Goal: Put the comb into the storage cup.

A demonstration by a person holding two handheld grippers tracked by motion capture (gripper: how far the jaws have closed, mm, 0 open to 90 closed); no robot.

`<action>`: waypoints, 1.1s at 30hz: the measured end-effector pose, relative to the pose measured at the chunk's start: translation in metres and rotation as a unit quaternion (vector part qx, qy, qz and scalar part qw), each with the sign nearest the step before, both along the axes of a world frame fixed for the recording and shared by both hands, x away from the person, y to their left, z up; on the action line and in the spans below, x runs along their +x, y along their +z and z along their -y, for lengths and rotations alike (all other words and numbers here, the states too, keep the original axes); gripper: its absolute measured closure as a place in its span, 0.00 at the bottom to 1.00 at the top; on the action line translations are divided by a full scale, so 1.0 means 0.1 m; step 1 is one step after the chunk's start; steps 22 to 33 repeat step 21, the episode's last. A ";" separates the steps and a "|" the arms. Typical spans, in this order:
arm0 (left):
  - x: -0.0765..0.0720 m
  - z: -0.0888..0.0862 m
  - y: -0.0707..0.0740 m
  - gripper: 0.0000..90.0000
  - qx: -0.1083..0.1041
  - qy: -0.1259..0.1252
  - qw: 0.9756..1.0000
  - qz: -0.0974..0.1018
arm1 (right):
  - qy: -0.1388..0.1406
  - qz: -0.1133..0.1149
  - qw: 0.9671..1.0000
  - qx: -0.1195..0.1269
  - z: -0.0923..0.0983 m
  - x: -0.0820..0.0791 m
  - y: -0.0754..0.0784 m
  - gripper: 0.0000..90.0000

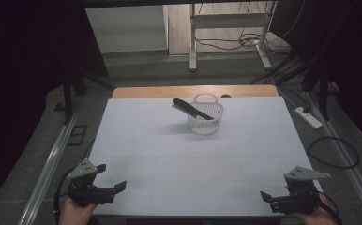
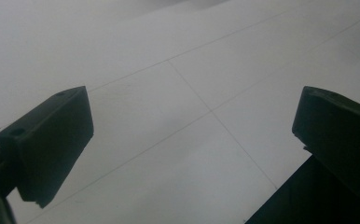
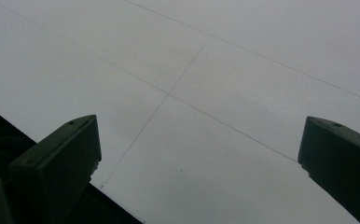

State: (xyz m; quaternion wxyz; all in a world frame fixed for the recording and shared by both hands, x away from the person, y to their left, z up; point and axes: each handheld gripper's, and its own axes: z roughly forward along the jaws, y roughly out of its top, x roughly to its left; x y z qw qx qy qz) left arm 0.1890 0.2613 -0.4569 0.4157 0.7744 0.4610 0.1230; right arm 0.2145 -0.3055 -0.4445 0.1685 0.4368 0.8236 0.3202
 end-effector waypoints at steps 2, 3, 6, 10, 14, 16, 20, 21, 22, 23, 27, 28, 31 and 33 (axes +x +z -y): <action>-0.02 0.00 0.00 0.00 0.001 0.002 1.000 0.000 | 0.000 -0.001 1.000 0.000 0.00 0.00 0.00 0.00; -0.03 -0.01 0.00 0.00 0.002 0.002 1.000 -0.001 | 0.000 -0.001 1.000 0.000 0.00 0.00 0.00 0.00; -0.06 -0.01 -0.01 0.00 0.005 0.004 1.000 -0.002 | 0.000 -0.001 1.000 -0.001 0.00 0.00 0.00 0.00; -0.10 -0.01 -0.01 0.00 0.007 0.006 1.000 -0.001 | 0.000 -0.001 1.000 -0.001 0.00 0.00 0.00 0.00; -0.12 -0.02 0.00 0.00 0.007 0.010 1.000 0.000 | 0.000 0.000 1.000 -0.002 0.00 0.00 0.00 0.00; -0.13 -0.02 0.00 0.00 0.008 0.010 1.000 0.000 | -0.001 -0.001 1.000 -0.002 0.00 0.00 0.00 0.00; -0.12 -0.01 -0.01 0.00 0.007 0.009 1.000 -0.001 | 0.000 0.000 1.000 -0.002 0.00 0.00 0.00 0.00; -0.12 -0.01 -0.01 0.00 0.007 0.009 1.000 -0.002 | 0.000 0.000 1.000 -0.002 0.00 0.00 0.00 0.00; -0.12 -0.01 -0.01 0.00 0.007 0.009 1.000 -0.002 | 0.000 0.000 1.000 -0.002 0.00 0.00 0.00 0.00; -0.12 -0.01 -0.01 0.00 0.007 0.009 1.000 -0.002 | 0.000 0.000 1.000 -0.002 0.00 0.00 0.00 0.00; -0.12 -0.01 -0.01 0.00 0.007 0.009 1.000 -0.002 | 0.000 0.000 1.000 -0.002 0.00 0.00 0.00 0.00; -0.12 -0.01 -0.01 0.00 0.007 0.009 1.000 -0.002 | 0.000 0.000 1.000 -0.002 0.00 0.00 0.00 0.00; -0.12 -0.01 -0.01 0.00 0.007 0.009 1.000 -0.002 | 0.000 0.000 1.000 -0.002 0.00 0.00 0.00 0.00; -0.12 -0.01 -0.01 0.00 0.007 0.009 1.000 -0.002 | 0.000 0.000 1.000 -0.002 0.00 0.00 0.00 0.00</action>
